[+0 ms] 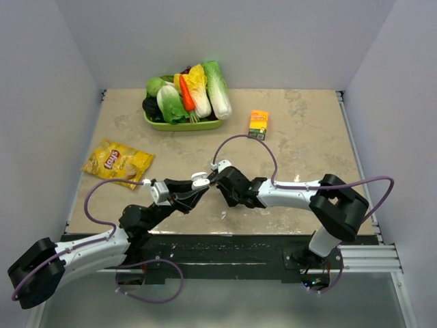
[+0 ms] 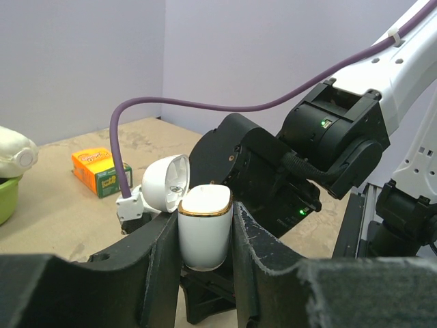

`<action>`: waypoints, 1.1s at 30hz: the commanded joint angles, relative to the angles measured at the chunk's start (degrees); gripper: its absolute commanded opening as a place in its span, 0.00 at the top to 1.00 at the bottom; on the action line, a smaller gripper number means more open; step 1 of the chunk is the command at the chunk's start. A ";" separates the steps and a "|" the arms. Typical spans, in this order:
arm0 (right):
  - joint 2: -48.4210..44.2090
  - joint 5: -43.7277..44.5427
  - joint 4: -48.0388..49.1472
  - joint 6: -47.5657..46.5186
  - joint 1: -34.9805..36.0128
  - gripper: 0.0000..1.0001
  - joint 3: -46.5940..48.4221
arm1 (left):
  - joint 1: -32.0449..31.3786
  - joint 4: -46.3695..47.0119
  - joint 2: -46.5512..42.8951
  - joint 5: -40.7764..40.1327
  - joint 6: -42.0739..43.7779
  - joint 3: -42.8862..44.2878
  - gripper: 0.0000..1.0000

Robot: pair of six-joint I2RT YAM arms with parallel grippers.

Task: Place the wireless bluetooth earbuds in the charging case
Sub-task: Adjust the earbud at the center of the board.

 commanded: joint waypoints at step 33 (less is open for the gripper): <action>4.12 1.33 11.48 17.10 -19.01 0.45 0.51 | -0.30 6.05 2.54 -1.92 -0.10 -3.88 1.00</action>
